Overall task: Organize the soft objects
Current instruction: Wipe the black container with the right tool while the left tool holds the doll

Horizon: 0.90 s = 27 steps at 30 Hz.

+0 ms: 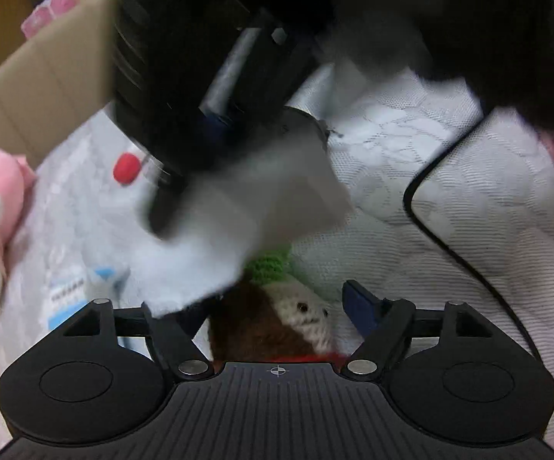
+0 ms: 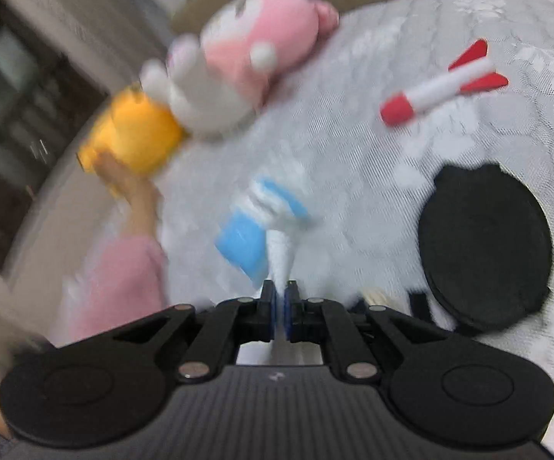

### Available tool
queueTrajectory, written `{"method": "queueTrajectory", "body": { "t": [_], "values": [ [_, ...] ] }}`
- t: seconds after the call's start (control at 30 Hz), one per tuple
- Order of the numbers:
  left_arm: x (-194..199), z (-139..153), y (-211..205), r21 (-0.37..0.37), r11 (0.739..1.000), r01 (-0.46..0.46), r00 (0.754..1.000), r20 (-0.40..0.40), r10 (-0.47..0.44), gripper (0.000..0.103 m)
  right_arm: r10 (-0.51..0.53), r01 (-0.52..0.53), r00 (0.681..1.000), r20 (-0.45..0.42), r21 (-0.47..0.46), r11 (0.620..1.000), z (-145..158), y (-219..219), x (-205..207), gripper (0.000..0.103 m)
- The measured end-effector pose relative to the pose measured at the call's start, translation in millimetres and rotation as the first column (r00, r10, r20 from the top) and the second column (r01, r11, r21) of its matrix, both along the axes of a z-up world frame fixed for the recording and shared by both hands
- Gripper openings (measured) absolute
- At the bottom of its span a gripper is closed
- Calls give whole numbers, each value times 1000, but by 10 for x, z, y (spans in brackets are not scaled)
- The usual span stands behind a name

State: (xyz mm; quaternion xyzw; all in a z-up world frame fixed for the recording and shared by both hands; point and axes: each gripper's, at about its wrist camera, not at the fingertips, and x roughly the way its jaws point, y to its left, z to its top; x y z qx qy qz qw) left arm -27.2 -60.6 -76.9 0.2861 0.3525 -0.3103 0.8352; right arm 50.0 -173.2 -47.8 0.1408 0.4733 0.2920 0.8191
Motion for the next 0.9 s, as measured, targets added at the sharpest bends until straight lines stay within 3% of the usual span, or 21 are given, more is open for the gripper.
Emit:
{"method": "queueTrajectory", "body": {
  "t": [0.13,0.23,0.33,0.4,0.5,0.6,0.67,0.7,0.77,0.83,0.9],
  "values": [
    [85,103,154,-104,993,-50,990,-136,36,93,-28,26,999,-29,-57,998,-116,-190,-171,5],
    [243,126,187,-159,983,-94,972,-229,56,93,-78,76,995,-58,-51,996,-174,-387,-221,5],
    [358,7,32,-153,985,-80,959,-281,35,94,-127,123,988,-92,-48,991,-216,-520,-216,5],
    [399,-75,-59,-146,986,-74,956,-291,28,94,-125,117,991,-50,-140,983,-203,-513,-267,5],
    [392,-172,-137,-141,988,-55,956,-292,12,81,-89,87,996,5,-287,954,-196,-505,-362,5],
    [356,-136,-110,-89,996,-26,982,-186,9,77,-99,96,995,8,-327,940,-183,-670,-475,5],
    [362,-99,-84,-44,999,-18,995,-101,13,77,-141,135,990,-2,-280,950,-131,-822,-525,5],
    [414,-98,-65,-29,999,-34,997,-71,32,77,-163,155,986,-18,-215,964,-101,-887,-519,5],
    [554,-126,-18,-20,997,-75,996,-50,74,78,-194,195,975,-109,1,981,-115,-992,-426,5],
    [667,-179,38,-60,992,-109,990,-101,102,78,-194,240,957,-216,206,949,-202,-1030,-297,5],
    [664,-200,74,-84,989,-118,988,-113,108,80,-172,270,940,-296,335,903,-326,-984,-159,5]
  ]
}}
